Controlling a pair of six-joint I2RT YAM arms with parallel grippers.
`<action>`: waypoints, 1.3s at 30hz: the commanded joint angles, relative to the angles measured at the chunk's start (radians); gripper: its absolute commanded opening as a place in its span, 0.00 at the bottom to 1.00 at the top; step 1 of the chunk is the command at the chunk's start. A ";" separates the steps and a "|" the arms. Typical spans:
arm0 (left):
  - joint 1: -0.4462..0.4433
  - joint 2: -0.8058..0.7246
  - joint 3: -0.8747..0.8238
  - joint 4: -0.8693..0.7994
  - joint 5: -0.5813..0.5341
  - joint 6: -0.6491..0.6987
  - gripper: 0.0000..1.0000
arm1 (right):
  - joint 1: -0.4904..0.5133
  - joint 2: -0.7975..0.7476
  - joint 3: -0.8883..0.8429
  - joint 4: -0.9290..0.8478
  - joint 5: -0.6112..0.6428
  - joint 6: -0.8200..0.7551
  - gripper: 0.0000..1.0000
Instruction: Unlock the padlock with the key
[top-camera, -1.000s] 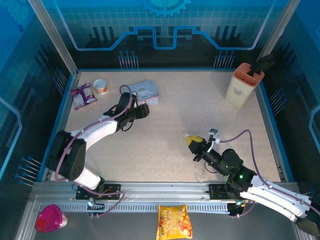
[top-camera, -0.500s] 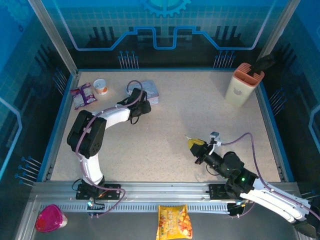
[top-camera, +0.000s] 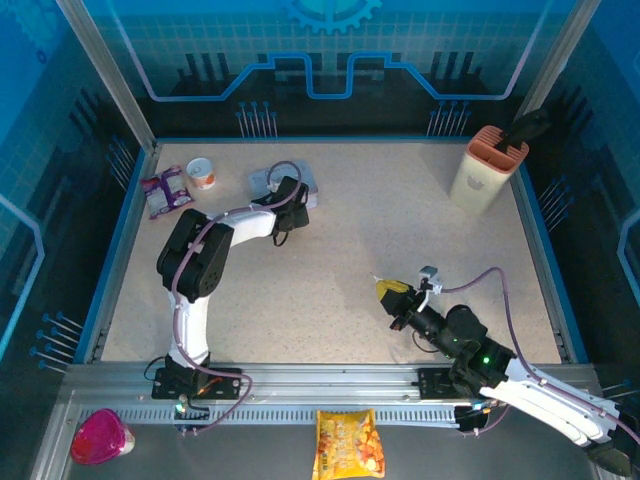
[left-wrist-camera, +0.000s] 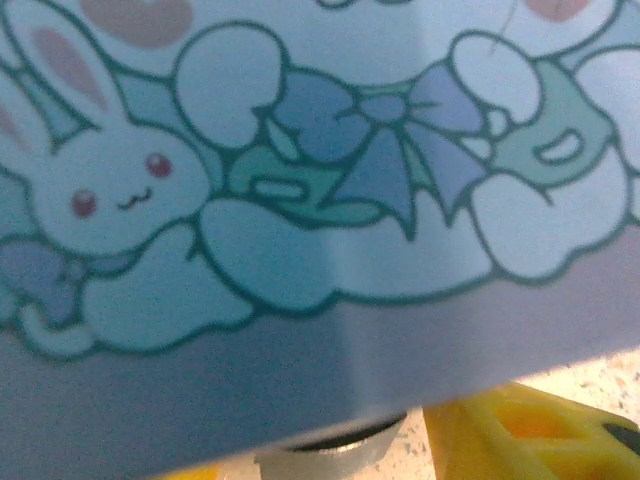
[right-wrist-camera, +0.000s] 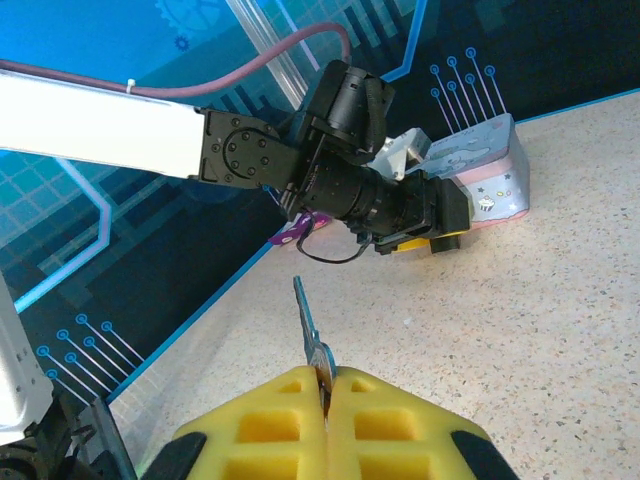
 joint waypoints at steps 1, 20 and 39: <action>0.001 0.029 0.044 -0.029 -0.022 -0.021 0.52 | -0.010 -0.012 0.000 -0.008 0.002 0.008 0.00; 0.001 -0.038 -0.052 0.050 0.011 0.012 0.21 | -0.019 0.014 0.060 -0.192 0.072 0.086 0.00; -0.195 -0.383 -0.423 0.052 0.077 0.011 0.10 | -0.025 0.150 0.089 -0.210 0.081 0.186 0.00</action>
